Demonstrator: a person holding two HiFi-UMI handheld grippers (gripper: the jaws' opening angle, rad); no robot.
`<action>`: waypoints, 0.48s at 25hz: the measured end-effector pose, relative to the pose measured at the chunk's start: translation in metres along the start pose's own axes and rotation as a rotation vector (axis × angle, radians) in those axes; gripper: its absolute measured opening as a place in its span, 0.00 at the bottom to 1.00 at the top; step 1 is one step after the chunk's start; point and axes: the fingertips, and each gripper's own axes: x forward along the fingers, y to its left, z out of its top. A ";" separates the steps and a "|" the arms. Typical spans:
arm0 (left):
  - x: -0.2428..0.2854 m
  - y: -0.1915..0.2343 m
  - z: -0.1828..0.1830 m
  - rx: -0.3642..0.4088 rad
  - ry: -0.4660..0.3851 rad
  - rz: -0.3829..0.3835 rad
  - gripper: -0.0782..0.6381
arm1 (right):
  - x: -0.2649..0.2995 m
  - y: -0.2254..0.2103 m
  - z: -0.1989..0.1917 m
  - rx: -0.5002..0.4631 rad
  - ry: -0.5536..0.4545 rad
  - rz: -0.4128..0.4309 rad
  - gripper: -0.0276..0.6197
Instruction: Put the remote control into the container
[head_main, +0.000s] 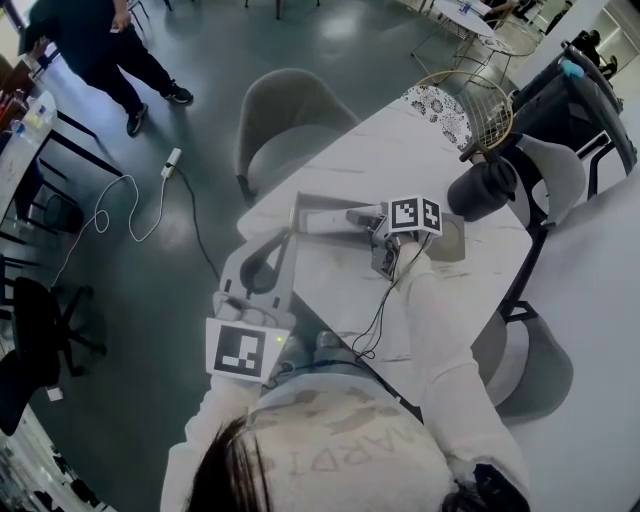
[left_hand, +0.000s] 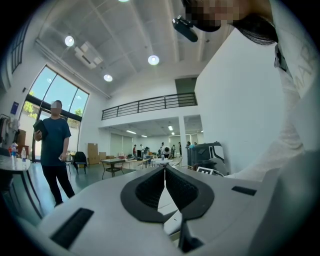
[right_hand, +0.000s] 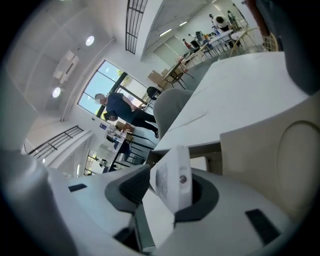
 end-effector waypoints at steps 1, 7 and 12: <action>0.000 -0.002 0.000 0.000 -0.001 -0.003 0.13 | -0.001 0.000 0.000 -0.035 0.009 -0.017 0.27; 0.001 -0.003 0.003 0.002 -0.002 -0.014 0.13 | -0.008 0.011 0.003 -0.171 0.013 -0.051 0.24; 0.002 -0.006 0.003 0.004 -0.005 -0.021 0.13 | -0.007 0.006 0.004 -0.025 -0.029 -0.029 0.20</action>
